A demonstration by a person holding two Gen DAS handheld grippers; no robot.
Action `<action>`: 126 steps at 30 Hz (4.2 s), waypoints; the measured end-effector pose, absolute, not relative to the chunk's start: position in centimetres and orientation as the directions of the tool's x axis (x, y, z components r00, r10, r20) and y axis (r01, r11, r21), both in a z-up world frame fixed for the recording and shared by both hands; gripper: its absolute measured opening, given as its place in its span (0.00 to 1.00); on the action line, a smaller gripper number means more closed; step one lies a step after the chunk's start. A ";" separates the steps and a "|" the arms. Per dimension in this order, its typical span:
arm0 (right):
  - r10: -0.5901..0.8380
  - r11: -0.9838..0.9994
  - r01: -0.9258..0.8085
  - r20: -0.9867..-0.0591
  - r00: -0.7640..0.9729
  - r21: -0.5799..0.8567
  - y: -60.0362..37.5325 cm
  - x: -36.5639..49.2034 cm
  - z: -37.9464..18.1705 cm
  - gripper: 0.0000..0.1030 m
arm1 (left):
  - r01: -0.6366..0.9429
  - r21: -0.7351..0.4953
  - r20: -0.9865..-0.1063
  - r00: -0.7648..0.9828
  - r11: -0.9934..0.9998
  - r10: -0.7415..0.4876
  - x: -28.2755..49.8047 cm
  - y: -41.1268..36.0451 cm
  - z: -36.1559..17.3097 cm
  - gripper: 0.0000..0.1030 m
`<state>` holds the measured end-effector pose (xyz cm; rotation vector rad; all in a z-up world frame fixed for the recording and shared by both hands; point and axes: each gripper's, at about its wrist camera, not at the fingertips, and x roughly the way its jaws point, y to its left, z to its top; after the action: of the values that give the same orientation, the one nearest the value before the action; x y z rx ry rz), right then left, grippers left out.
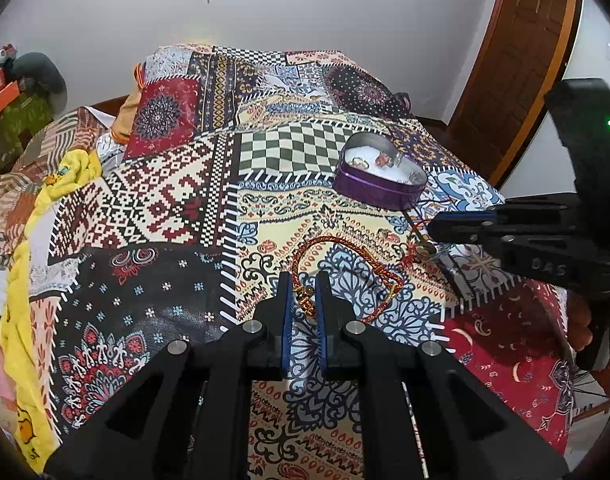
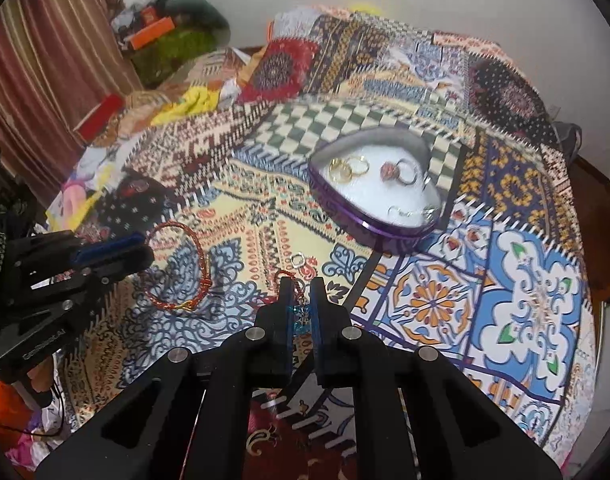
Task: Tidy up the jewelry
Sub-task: 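Grasp the red-gold beaded bracelet with the left tool while the right tool grasps a small ring, then carry the bracelet and ring over the purple tin with both tools, then open both tools to drop the bracelet and ring into the tin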
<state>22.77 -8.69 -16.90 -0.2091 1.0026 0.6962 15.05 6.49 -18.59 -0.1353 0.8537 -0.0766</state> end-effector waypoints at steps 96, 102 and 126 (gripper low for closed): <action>0.364 0.818 -0.572 -0.822 0.438 0.057 -9.2 28.9 -14.9 0.09 | 0.101 -0.044 -0.728 0.679 0.994 -0.101 26.4 2.4 -14.9 0.28; 0.370 0.819 -0.572 -0.808 0.458 0.051 -9.4 27.5 -13.4 0.10 | 0.099 -0.051 -0.717 0.690 0.994 -0.105 24.7 2.9 -13.6 0.29; 0.281 0.793 -0.609 -0.885 0.371 -0.004 -8.3 23.3 -17.9 0.26 | 0.108 -0.083 -0.799 0.587 0.991 -0.131 20.0 5.0 -18.5 0.35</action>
<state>23.33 -8.32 -17.89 -0.3587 1.0449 0.5867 20.04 4.98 -18.46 -0.0266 0.9331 -0.1397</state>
